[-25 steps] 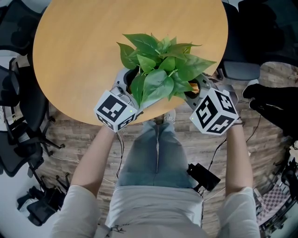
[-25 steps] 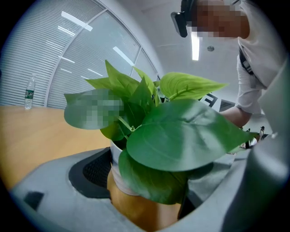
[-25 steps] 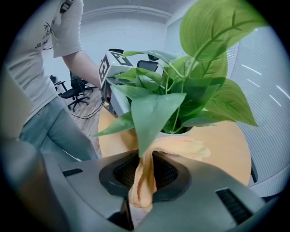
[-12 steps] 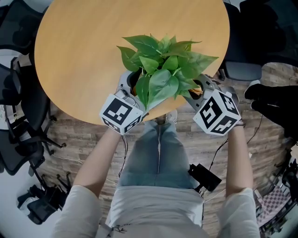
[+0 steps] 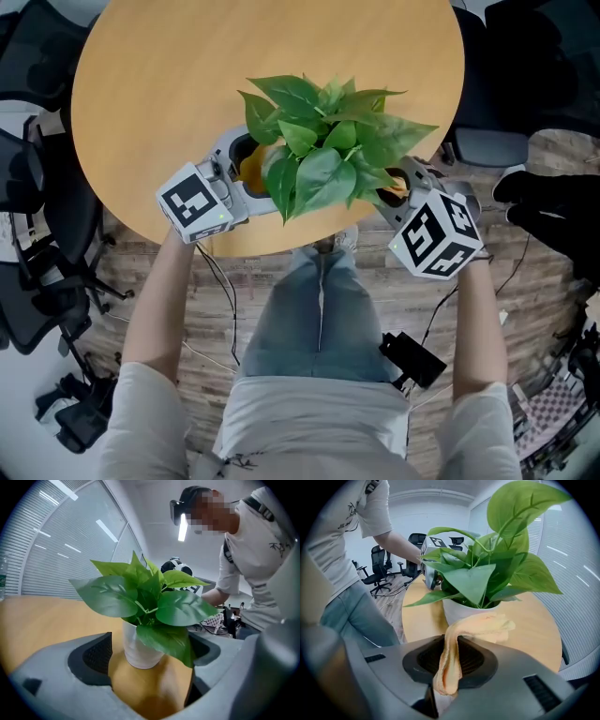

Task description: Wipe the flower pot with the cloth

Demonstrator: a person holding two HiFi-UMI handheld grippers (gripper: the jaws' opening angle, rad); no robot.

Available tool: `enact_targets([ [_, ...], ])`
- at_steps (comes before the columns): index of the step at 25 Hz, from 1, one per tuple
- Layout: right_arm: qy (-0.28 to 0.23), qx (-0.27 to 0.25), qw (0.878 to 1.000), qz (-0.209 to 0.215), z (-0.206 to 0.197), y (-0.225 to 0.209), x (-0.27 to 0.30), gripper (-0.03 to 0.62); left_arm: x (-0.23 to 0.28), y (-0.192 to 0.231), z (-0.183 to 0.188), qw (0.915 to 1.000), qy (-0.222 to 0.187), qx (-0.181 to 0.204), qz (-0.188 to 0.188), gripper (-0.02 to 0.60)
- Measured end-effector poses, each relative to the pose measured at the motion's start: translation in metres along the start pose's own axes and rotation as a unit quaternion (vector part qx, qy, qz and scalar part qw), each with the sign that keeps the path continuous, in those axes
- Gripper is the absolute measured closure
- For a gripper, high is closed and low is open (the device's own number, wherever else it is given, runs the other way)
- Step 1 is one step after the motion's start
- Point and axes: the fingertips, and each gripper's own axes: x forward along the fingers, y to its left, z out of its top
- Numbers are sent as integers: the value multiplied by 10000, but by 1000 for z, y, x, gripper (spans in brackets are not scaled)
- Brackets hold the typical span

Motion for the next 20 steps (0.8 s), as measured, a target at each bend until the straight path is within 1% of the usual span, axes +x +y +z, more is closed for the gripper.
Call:
enact_targets([
  [4,7,-27,10000,46,0,1,0,533,9,1,3,9984,55,196,-532,100],
  [8,6,-61,10000,71,0,4,-1,533,15,-1,8,9965,-37,193,-814,97],
  [10,-8,-60,10000,78,0,5,0,533,16,-1,9,9962,-76,214,-835,103],
  [12,-33,-4,10000,74,0,4,-1,533,16,0,9,9963,-106,233,-818,134],
  [13,-40,57,10000,54,-1,2,-4,533,16,-1,9,9964,-110,236,-812,137],
  [17,80,347,9992,-200,-12,-27,-9,533,16,0,8,9967,-59,237,-780,140],
  [20,125,344,9992,-176,-5,-43,-3,533,16,1,6,9973,-27,209,-708,140],
])
